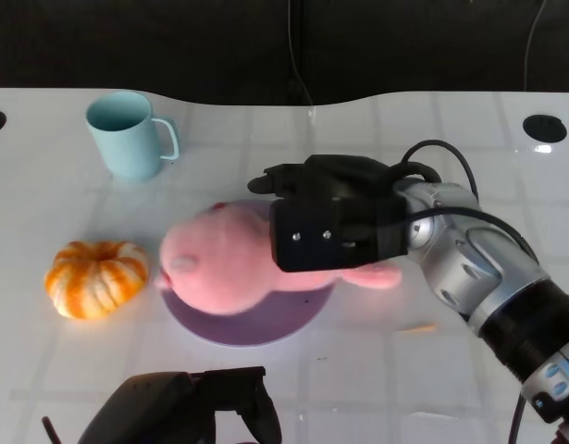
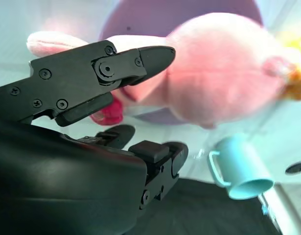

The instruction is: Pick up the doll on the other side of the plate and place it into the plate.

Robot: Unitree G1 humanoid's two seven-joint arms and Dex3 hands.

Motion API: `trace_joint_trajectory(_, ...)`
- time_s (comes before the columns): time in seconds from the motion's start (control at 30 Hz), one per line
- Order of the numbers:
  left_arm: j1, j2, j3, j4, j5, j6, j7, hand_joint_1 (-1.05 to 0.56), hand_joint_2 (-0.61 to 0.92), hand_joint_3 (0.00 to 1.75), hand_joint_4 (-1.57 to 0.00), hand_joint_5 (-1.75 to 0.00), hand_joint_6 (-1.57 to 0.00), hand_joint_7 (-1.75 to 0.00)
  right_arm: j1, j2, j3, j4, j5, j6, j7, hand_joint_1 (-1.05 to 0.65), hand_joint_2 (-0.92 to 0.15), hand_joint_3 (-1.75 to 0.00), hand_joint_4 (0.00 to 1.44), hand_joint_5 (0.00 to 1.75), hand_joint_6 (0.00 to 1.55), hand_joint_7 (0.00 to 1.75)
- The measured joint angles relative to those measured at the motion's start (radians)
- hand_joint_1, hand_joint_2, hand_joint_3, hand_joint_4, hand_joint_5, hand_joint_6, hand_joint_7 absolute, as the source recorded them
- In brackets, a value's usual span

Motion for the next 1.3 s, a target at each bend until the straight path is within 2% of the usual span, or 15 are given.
trace_joint_trajectory(0.2, -0.003, 0.001, -0.002, 0.009, -0.004, 0.000, 0.000, -0.29, 0.92, 0.34, -0.63, -1.59, -0.66, -1.17, 0.012, -0.049, 0.000, -0.096, 0.009, 0.008, 0.047, -0.82, -0.92, -0.10, 0.18, 0.12, 0.11, 0.01)
trace_joint_trajectory(0.33, -0.006, 0.002, -0.005, 0.016, -0.003, 0.000, 0.000, -0.29, 0.92, 0.34, -0.63, -1.58, -0.66, -1.16, 0.062, -0.096, -0.007, -0.210, 0.008, -0.003, 0.043, -0.79, -0.92, -0.13, 0.24, 0.15, 0.16, 0.03)
trace_joint_trajectory(0.5, -0.010, 0.002, -0.009, 0.017, -0.002, 0.000, 0.000, -0.29, 0.92, 0.34, -0.63, -1.58, -0.66, -1.15, 0.188, -0.148, -0.060, -0.415, 0.001, -0.029, -0.027, -0.59, -0.92, -0.19, 0.50, 0.28, 0.39, 0.12)
trace_joint_trajectory(0.67, -0.013, 0.003, -0.012, 0.017, -0.002, -0.001, 0.000, -0.28, 0.92, 0.35, -0.63, -1.57, -0.66, -1.13, 0.341, -0.153, -0.152, -0.581, 0.044, -0.063, -0.121, -0.46, -0.92, -0.22, 0.75, 0.44, 0.62, 0.19)
trace_joint_trajectory(0.7, -0.013, 0.003, -0.012, 0.017, -0.002, -0.001, 0.000, -0.28, 0.92, 0.35, -0.63, -1.57, -0.66, -1.13, 0.369, -0.153, -0.167, -0.603, 0.055, -0.068, -0.140, -0.43, -0.92, -0.20, 0.79, 0.50, 0.66, 0.21)
trace_joint_trajectory(0.83, -0.016, 0.003, -0.013, 0.018, -0.003, -0.001, 0.000, -0.29, 0.92, 0.35, -0.63, -1.58, -0.66, -1.14, 0.485, -0.151, -0.239, -0.678, 0.122, -0.118, -0.201, -0.30, -0.92, -0.14, 0.70, 0.95, 0.74, 0.30)
trace_joint_trajectory(0.97, -0.027, 0.004, -0.013, 0.019, -0.003, 0.000, 0.000, -0.29, 0.92, 0.35, -0.63, -1.58, -0.66, -1.14, 0.585, -0.160, -0.291, -0.714, 0.164, -0.180, -0.240, -0.22, -0.90, -0.17, 0.69, 1.11, 0.77, 0.54)
trace_joint_trajectory(1.0, -0.031, 0.004, -0.012, 0.020, -0.003, 0.000, 0.000, -0.29, 0.92, 0.35, -0.63, -1.58, -0.67, -1.14, 0.612, -0.168, -0.304, -0.722, 0.171, -0.190, -0.243, -0.20, -0.87, -0.22, 0.70, 1.14, 0.77, 0.60)
trace_joint_trajectory(1.03, -0.032, 0.005, -0.012, 0.021, -0.003, 0.000, 0.000, -0.29, 0.92, 0.35, -0.63, -1.58, -0.67, -1.15, 0.638, -0.177, -0.316, -0.735, 0.174, -0.194, -0.245, -0.16, -0.75, -0.48, 0.70, 1.24, 0.75, 0.72)
trace_joint_trajectory(1.1, -0.034, 0.005, -0.012, 0.023, -0.004, -0.001, 0.000, -0.29, 0.92, 0.35, -0.63, -1.59, -0.67, -1.15, 0.686, -0.193, -0.340, -0.760, 0.190, -0.197, -0.243, -0.10, -0.53, -0.91, 0.75, 1.39, 0.77, 0.84)
trace_joint_trajectory(1.13, -0.035, 0.006, -0.012, 0.024, -0.004, -0.001, 0.000, -0.29, 0.92, 0.35, -0.63, -1.59, -0.67, -1.15, 0.705, -0.201, -0.352, -0.775, 0.197, -0.196, -0.240, -0.07, -0.46, -1.04, 0.77, 1.41, 0.78, 0.86)
trace_joint_trajectory(1.2, -0.037, 0.006, -0.012, 0.024, -0.005, 0.000, 0.000, -0.29, 0.92, 0.35, -0.63, -1.59, -0.67, -1.16, 0.743, -0.218, -0.373, -0.818, 0.212, -0.183, -0.220, 0.00, -0.36, -1.27, 0.84, 1.48, 0.84, 0.95)
trace_joint_trajectory(1.3, -0.040, 0.008, -0.011, 0.024, -0.008, 0.000, 0.000, -0.29, 0.92, 0.34, -0.63, -1.59, -0.67, -1.16, 0.809, -0.260, -0.400, -0.884, 0.232, -0.160, -0.172, 0.06, -0.32, -1.36, 0.91, 1.55, 0.90, 1.04)
